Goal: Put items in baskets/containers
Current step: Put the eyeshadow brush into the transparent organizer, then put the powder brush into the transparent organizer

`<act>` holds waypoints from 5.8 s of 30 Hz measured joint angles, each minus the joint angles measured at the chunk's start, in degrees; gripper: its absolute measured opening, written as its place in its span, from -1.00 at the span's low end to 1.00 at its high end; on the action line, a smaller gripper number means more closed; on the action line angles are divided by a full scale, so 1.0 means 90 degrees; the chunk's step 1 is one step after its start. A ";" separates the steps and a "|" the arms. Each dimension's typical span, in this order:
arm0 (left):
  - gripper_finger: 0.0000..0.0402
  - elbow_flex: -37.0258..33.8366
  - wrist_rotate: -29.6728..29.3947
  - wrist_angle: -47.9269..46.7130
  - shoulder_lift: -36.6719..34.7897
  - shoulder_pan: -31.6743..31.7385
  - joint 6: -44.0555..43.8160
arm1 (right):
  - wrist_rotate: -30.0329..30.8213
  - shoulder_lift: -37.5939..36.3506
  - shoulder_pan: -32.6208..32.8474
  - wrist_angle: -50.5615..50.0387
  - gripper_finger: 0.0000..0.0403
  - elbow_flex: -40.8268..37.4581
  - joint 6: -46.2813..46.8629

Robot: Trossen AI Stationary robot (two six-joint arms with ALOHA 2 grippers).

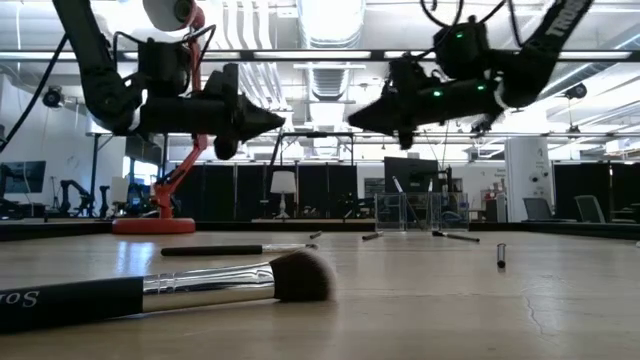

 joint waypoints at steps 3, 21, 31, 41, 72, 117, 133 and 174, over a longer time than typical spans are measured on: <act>-1.00 0.0078 -0.0007 0.0030 0.0000 -0.0138 0.0108 | -0.0194 0.0440 0.0134 0.0022 -0.72 0.0448 0.0053; -1.00 0.0158 -0.0030 0.0230 -0.0002 -0.0377 0.0347 | -0.0384 0.1973 0.0315 -0.0100 -0.22 0.2202 0.0290; -1.00 0.0157 -0.0027 0.0262 -0.0002 -0.0425 0.0413 | -0.0370 0.2358 0.0315 -0.0087 -0.48 0.2726 0.0295; -0.97 0.0145 -0.0034 0.0184 -0.0033 -0.0405 0.0020 | -0.0438 0.2310 0.0316 -0.0149 -0.92 0.2614 0.0271; -0.81 0.0015 0.0235 -0.0833 -0.0578 -0.0265 0.0786 | 0.2041 -0.0373 -0.2631 -0.4074 -0.93 0.1621 -0.0396; -0.80 0.0013 0.0233 -0.1247 -0.0578 -0.0265 0.0834 | 0.1973 -0.0104 -0.2688 -0.4347 -0.96 0.1585 -0.0069; -0.89 0.0027 0.0183 -0.1412 -0.0586 -0.0372 0.1167 | 0.2651 -0.1758 -0.0177 -0.2155 -0.96 -0.0697 -0.0358; -0.43 0.5035 -0.3261 -1.0471 0.1568 -0.6391 -0.3007 | 0.2308 -0.2194 0.1544 0.0414 -0.96 -0.2189 -0.0552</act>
